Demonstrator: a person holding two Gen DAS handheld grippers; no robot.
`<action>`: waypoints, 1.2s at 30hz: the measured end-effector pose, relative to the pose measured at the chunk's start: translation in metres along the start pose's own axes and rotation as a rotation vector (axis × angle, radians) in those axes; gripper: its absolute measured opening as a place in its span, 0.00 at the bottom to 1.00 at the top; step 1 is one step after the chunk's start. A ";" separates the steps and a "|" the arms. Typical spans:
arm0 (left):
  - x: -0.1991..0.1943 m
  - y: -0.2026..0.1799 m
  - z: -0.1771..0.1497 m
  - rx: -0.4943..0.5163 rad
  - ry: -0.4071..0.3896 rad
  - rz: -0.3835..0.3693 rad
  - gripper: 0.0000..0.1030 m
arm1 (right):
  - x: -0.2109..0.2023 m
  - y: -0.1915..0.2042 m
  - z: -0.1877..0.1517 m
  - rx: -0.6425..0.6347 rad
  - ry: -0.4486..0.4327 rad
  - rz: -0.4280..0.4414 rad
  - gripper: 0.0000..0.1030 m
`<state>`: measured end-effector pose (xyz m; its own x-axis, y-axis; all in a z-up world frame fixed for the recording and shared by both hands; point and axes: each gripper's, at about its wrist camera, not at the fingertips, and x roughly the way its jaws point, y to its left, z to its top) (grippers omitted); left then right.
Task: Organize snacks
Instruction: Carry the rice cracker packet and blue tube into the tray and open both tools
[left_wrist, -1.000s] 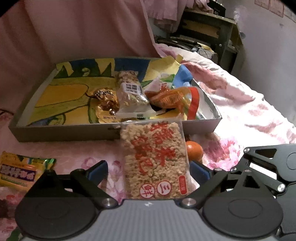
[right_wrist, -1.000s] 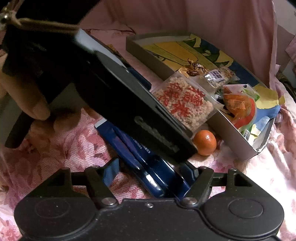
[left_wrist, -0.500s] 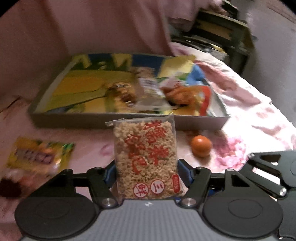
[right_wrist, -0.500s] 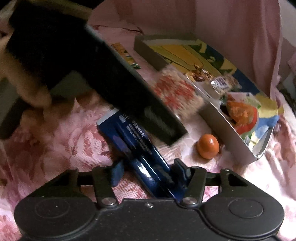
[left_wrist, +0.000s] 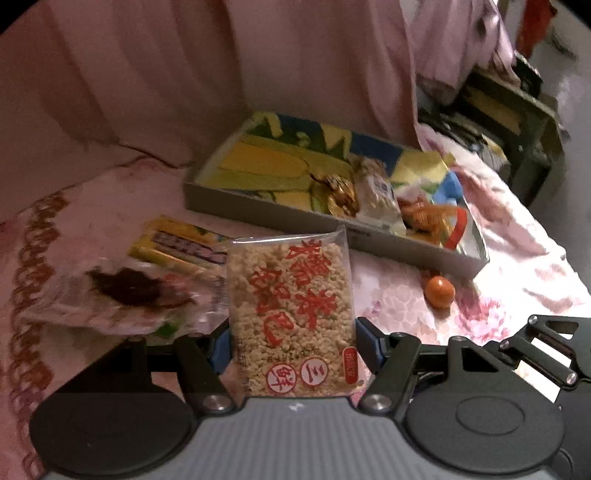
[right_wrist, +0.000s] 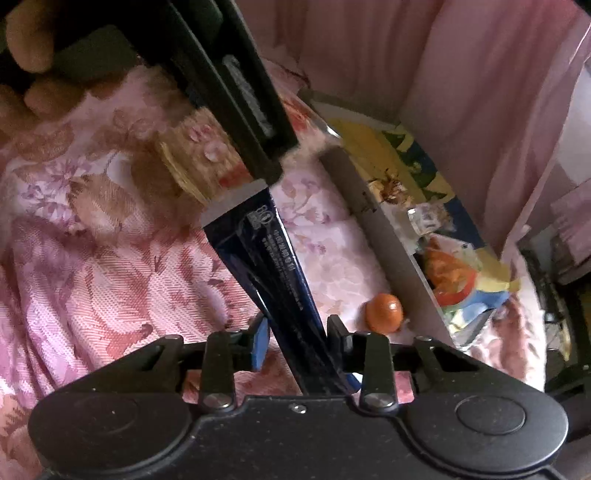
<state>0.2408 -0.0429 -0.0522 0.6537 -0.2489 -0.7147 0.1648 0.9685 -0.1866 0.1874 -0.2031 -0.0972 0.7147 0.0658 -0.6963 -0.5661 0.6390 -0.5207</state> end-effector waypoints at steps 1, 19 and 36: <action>-0.007 0.002 0.000 -0.010 -0.016 0.004 0.69 | -0.003 -0.001 0.000 0.006 -0.004 -0.009 0.33; -0.008 -0.034 0.090 -0.014 -0.112 0.001 0.69 | -0.017 -0.095 0.003 0.441 -0.260 -0.252 0.33; 0.119 -0.034 0.149 -0.164 -0.075 -0.007 0.69 | 0.054 -0.200 0.003 0.905 -0.337 -0.203 0.33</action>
<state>0.4227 -0.1049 -0.0307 0.7071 -0.2487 -0.6619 0.0512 0.9516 -0.3029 0.3400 -0.3254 -0.0291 0.9227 0.0150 -0.3852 0.0078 0.9983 0.0575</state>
